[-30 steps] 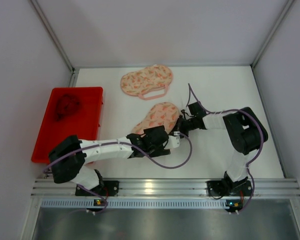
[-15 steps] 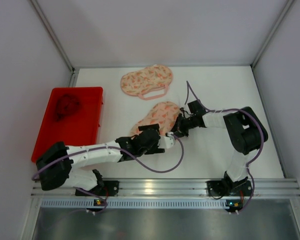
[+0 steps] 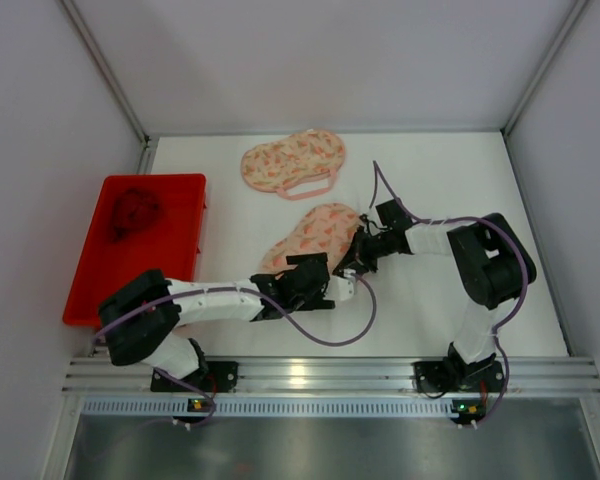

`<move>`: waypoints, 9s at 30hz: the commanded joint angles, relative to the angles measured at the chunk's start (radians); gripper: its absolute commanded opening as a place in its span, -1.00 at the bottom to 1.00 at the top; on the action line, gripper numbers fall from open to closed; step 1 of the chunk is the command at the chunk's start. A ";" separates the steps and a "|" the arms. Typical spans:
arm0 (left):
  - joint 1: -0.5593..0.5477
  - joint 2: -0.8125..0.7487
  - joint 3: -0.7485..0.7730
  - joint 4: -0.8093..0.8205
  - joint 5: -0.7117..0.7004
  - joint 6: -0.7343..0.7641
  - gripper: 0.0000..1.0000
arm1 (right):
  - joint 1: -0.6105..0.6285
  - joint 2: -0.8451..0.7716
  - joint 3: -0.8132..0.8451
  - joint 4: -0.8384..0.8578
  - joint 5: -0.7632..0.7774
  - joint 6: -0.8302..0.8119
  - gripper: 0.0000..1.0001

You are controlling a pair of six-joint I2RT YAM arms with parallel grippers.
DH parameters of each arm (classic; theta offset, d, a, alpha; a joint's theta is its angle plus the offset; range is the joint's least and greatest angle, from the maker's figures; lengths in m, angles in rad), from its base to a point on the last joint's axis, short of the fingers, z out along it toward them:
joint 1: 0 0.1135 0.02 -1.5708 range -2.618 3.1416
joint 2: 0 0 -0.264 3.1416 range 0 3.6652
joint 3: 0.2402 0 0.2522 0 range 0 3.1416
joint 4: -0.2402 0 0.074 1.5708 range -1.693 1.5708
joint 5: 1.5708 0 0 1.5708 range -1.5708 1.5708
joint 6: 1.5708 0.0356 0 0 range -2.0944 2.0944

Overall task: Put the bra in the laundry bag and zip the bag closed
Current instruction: Adjust the bra in the laundry bag, then zip the zipper on the laundry bag, then adjust the bra in the laundry bag.

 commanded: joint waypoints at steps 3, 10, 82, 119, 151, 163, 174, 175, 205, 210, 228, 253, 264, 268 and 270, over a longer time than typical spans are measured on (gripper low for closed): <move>0.008 0.114 0.056 0.193 -0.051 0.007 0.76 | -0.006 0.000 0.019 0.001 -0.057 -0.014 -1.00; 0.011 0.030 -0.017 0.183 -0.065 0.067 0.77 | -0.006 0.003 0.026 -0.036 -0.053 -0.064 -1.00; -0.228 0.565 0.893 -1.073 0.167 0.594 -0.06 | -0.005 0.026 0.074 -0.095 -0.065 -0.102 -1.00; -0.147 0.764 1.029 -1.316 0.091 0.593 -0.68 | -0.014 0.014 0.063 -0.100 -0.066 -0.116 -1.00; -0.219 0.741 1.087 -1.172 0.127 0.384 -1.00 | -0.107 -0.025 0.312 -0.580 -0.066 -0.477 0.18; -0.205 0.793 1.191 -1.110 0.099 0.358 -1.00 | -0.097 -0.048 0.163 -0.559 -0.164 -0.499 0.43; -0.228 0.721 1.167 -1.095 0.168 0.308 -1.00 | -0.078 0.020 0.193 -0.545 -0.180 -0.501 -0.80; -0.240 0.715 1.153 -1.095 0.174 0.304 -1.00 | -0.081 0.021 0.200 -0.562 -0.172 -0.507 -1.00; -0.242 0.589 0.910 -1.003 0.188 0.241 -1.00 | -0.224 0.011 0.265 -0.789 -0.132 -0.699 0.42; -0.234 0.574 0.940 -0.997 0.185 0.271 -1.00 | -0.180 -0.005 0.192 -0.654 -0.240 -0.594 0.46; -0.231 0.468 0.907 -0.911 0.187 0.239 -0.40 | -0.026 0.031 0.109 -0.281 -0.269 -0.329 -1.00; 0.048 -0.385 0.136 -0.342 0.421 -0.119 0.94 | -0.051 -0.052 -0.055 0.127 -0.382 0.125 -1.00; 0.046 -0.247 0.170 -0.212 0.374 -0.036 0.71 | -0.041 -0.057 -0.041 0.072 -0.382 0.094 -1.00; 0.046 -0.230 0.165 -0.199 0.375 -0.018 0.69 | -0.040 -0.060 -0.041 0.066 -0.388 0.093 -1.00; 0.046 -0.230 0.157 -0.193 0.372 -0.010 0.68 | -0.041 -0.058 -0.043 0.066 -0.388 0.093 -1.00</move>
